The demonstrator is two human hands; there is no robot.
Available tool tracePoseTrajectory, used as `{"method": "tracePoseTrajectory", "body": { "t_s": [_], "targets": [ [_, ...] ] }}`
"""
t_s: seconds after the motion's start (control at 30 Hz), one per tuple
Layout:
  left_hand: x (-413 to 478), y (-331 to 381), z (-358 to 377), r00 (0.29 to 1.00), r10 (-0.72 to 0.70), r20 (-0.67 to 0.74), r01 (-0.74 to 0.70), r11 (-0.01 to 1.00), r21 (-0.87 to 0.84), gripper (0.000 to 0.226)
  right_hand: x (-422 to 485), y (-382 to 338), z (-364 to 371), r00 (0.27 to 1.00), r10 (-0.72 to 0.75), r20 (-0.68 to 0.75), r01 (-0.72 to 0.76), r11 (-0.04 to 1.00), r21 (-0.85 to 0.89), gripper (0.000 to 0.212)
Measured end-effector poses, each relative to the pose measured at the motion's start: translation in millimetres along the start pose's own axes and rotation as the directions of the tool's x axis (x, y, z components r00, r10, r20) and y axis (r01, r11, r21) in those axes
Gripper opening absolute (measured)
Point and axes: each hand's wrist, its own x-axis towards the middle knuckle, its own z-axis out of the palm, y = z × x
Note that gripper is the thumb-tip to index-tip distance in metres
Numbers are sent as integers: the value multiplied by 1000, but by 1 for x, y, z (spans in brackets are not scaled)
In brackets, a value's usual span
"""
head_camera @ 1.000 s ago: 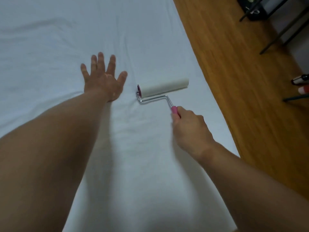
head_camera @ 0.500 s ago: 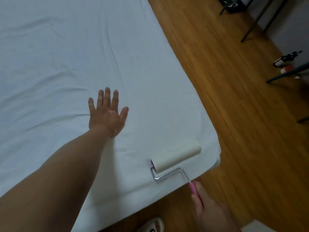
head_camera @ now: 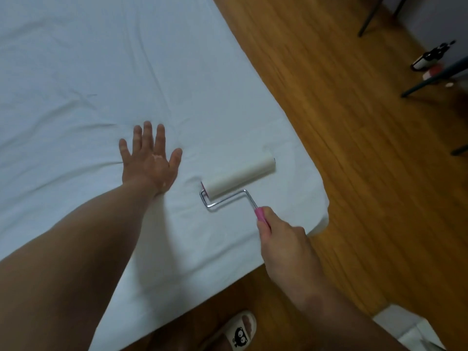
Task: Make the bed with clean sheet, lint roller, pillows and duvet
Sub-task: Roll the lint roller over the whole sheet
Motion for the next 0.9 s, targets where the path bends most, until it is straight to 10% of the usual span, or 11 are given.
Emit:
{"method": "tracePoseTrajectory", "body": {
  "t_s": [0.23,0.43,0.9],
  "targets": [
    [-25,14,-7,998,-26,57,25,1000,5,76,-90,80,-13,988,137,69,-140,989,39,38],
    [-56,45,-13,988,32,150,-25,998,-53,74,-113,127,-47,939,260,-225,-249,966,73,55],
    [130,-1,-51,997,-40,69,40,999,-5,80,134,30,-86,988,133,-73,-130,991,38,42]
  ]
}}
